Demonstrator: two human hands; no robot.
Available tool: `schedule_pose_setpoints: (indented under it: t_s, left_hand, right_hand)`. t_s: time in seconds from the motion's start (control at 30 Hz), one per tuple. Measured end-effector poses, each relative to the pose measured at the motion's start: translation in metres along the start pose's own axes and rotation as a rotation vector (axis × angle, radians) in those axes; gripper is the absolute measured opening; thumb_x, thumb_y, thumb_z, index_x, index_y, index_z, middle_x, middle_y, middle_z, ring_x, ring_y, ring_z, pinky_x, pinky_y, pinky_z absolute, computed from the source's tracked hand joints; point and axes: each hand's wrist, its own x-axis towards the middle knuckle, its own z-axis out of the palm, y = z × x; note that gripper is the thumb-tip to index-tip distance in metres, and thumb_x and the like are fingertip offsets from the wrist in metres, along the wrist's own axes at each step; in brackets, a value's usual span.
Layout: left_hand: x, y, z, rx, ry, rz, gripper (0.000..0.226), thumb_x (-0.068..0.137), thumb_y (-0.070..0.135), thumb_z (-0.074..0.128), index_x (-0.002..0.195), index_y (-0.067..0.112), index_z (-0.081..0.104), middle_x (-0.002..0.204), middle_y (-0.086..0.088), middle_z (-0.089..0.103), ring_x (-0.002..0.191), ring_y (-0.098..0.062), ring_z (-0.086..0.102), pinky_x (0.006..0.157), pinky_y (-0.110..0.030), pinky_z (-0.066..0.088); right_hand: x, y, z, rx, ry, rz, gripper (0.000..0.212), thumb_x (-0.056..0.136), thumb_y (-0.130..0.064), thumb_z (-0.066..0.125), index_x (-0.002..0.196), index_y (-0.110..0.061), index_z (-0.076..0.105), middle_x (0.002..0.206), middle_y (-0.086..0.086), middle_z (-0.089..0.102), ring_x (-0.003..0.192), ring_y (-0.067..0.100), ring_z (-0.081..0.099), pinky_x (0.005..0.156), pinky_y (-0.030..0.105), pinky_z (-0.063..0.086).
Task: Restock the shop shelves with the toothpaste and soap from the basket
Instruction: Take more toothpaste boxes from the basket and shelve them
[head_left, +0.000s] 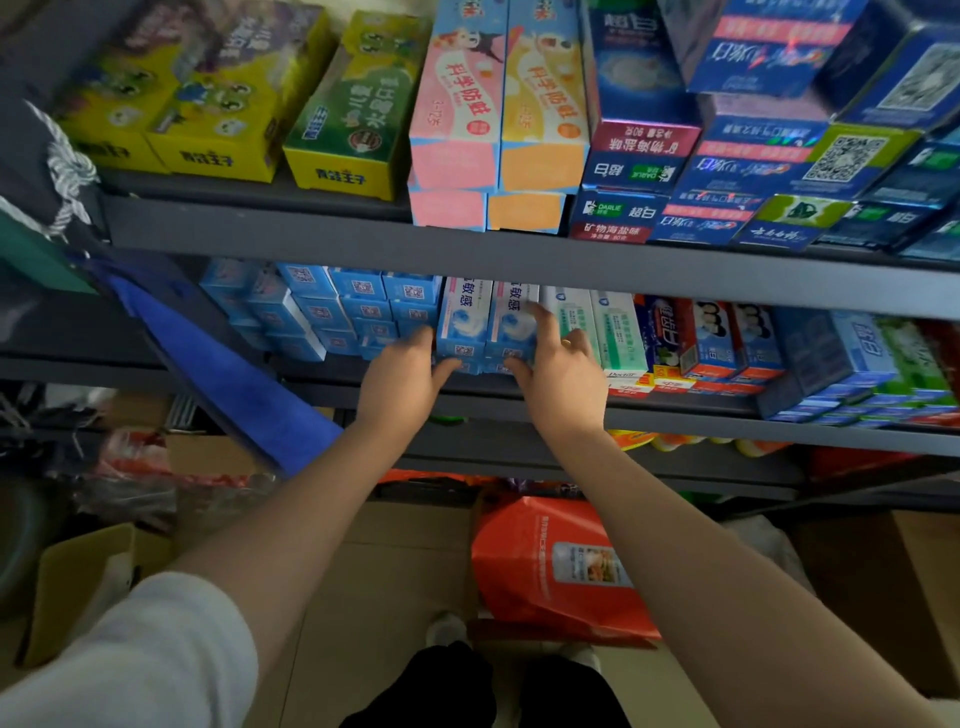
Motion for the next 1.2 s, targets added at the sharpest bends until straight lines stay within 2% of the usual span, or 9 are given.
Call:
schedule_pose_setpoints:
  t_s: [0.23, 0.3, 0.37, 0.47, 0.53, 0.7, 0.8, 1.07, 1.2]
  left_hand:
    - [0.001, 0.002, 0.008, 0.016, 0.049, -0.079, 0.035, 0.088, 0.032, 0.058, 0.099, 0.000, 0.050, 0.092, -0.016, 0.064, 0.084, -0.032, 0.062, 0.059, -0.035, 0.041]
    - [-0.003, 0.002, 0.011, -0.012, 0.063, -0.172, 0.036, 0.086, 0.036, 0.058, 0.095, 0.001, 0.052, 0.090, -0.015, 0.063, 0.082, -0.031, 0.060, 0.057, -0.032, 0.037]
    - [-0.013, 0.003, 0.018, -0.028, 0.027, -0.233, 0.036, 0.086, 0.038, 0.059, 0.092, 0.003, 0.056, 0.087, -0.013, 0.064, 0.080, -0.029, 0.060, 0.057, -0.032, 0.039]
    - [-0.032, 0.013, 0.038, -0.079, -0.136, -0.120, 0.026, 0.087, 0.034, 0.058, 0.091, 0.009, 0.061, 0.085, -0.007, 0.068, 0.078, -0.024, 0.064, 0.063, -0.034, 0.051]
    - [-0.038, 0.025, 0.051, -0.081, -0.155, -0.027, 0.024, 0.089, 0.032, 0.056, 0.102, 0.012, 0.062, 0.093, -0.005, 0.070, 0.083, -0.022, 0.066, 0.068, -0.037, 0.055]
    - [-0.025, 0.047, 0.071, 0.025, -0.009, 0.040, 0.032, 0.093, 0.031, 0.048, 0.114, 0.008, 0.056, 0.096, -0.005, 0.070, 0.086, -0.024, 0.066, 0.062, -0.034, 0.048]
    - [-0.020, 0.050, 0.078, 0.116, 0.023, 0.022, 0.030, 0.094, 0.032, 0.045, 0.110, 0.009, 0.057, 0.094, -0.008, 0.070, 0.084, -0.026, 0.066, 0.056, -0.030, 0.041]
    - [-0.017, 0.057, 0.092, -0.059, 0.112, -0.044, 0.029, 0.091, 0.030, 0.054, 0.084, 0.003, 0.062, 0.068, -0.014, 0.067, 0.062, -0.031, 0.065, 0.052, -0.039, 0.052]
    - [-0.011, 0.053, 0.093, 0.028, 0.179, 0.035, 0.027, 0.084, 0.027, 0.064, 0.071, 0.003, 0.060, 0.055, -0.012, 0.064, 0.047, -0.029, 0.062, 0.042, -0.027, 0.042]
  right_hand:
    - [0.004, 0.009, 0.002, -0.132, -0.004, -0.132, 0.065, 0.093, -0.027, 0.051, 0.147, -0.019, 0.017, 0.125, 0.017, 0.057, 0.118, 0.034, 0.046, 0.091, 0.044, 0.042]
    - [0.000, 0.019, -0.003, -0.132, 0.067, -0.207, 0.066, 0.088, -0.020, 0.059, 0.145, -0.015, 0.026, 0.127, 0.018, 0.054, 0.114, 0.037, 0.048, 0.091, 0.047, 0.043]
    - [-0.005, 0.042, -0.009, -0.023, 0.168, -0.137, 0.067, 0.083, -0.020, 0.065, 0.142, -0.014, 0.034, 0.130, 0.021, 0.050, 0.116, 0.039, 0.046, 0.093, 0.048, 0.042]
    - [-0.012, 0.084, -0.017, 0.230, 0.137, 0.102, 0.064, 0.084, -0.025, 0.066, 0.139, -0.015, 0.035, 0.141, 0.017, 0.036, 0.128, 0.035, 0.034, 0.104, 0.047, 0.036]
    - [-0.012, 0.100, -0.022, 0.296, 0.034, 0.163, 0.063, 0.086, -0.021, 0.064, 0.140, -0.021, 0.033, 0.140, 0.013, 0.039, 0.128, 0.030, 0.037, 0.104, 0.048, 0.038]
    - [0.002, 0.093, -0.022, 0.091, -0.090, -0.019, 0.064, 0.091, -0.028, 0.056, 0.144, -0.036, 0.022, 0.146, 0.016, 0.032, 0.126, 0.031, 0.042, 0.099, 0.046, 0.045]
    - [0.004, 0.085, -0.015, -0.045, -0.091, -0.043, 0.061, 0.091, -0.036, 0.052, 0.145, -0.033, 0.023, 0.150, 0.018, 0.025, 0.133, 0.038, 0.031, 0.098, 0.049, 0.043]
    - [0.008, 0.079, -0.004, -0.028, -0.029, -0.058, 0.059, 0.088, -0.039, 0.056, 0.139, -0.021, 0.032, 0.138, 0.020, 0.035, 0.120, 0.040, 0.043, 0.095, 0.049, 0.046]
    - [0.013, 0.081, -0.007, -0.016, -0.051, -0.077, 0.059, 0.087, -0.039, 0.058, 0.137, -0.019, 0.034, 0.140, 0.020, 0.032, 0.122, 0.042, 0.040, 0.094, 0.051, 0.047]
